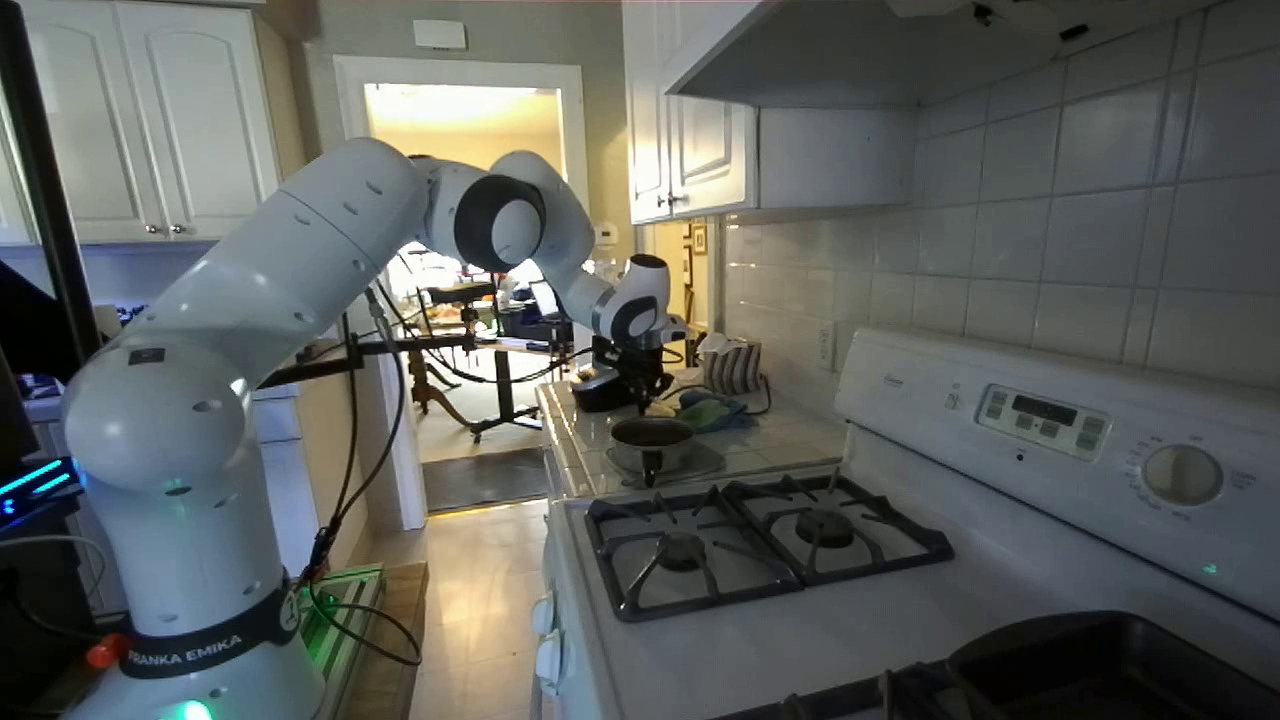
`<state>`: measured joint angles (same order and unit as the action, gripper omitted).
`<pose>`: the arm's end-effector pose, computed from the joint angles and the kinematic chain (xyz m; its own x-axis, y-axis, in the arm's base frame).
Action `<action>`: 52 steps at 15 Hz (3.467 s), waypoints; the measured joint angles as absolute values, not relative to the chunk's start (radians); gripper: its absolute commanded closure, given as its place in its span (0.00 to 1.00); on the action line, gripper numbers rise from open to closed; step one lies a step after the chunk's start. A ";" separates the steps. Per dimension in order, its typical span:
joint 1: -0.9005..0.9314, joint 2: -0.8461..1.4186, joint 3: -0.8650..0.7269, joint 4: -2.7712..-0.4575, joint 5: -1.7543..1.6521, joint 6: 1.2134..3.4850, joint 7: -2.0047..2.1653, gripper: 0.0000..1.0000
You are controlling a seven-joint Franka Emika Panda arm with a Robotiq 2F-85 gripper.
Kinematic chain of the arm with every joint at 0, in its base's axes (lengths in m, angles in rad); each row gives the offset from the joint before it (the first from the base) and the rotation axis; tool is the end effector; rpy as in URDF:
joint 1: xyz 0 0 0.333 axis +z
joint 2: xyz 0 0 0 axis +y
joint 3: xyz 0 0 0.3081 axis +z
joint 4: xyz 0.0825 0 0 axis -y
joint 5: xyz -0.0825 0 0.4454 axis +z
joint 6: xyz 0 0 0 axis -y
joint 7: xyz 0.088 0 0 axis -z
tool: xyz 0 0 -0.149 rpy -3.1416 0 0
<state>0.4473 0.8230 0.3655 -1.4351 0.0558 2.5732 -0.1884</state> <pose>0.5951 0.5573 0.1821 0.6794 0.6346 0.3683 0.7289 -0.6413 -0.2396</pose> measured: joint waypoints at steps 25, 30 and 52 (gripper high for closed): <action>0.435 0.798 0.112 -1.274 -0.037 2.672 -0.047 0.93; 0.419 0.879 0.091 -1.223 -0.037 2.672 -0.003 0.93; 0.425 0.994 0.094 -1.100 -0.035 2.588 0.055 0.06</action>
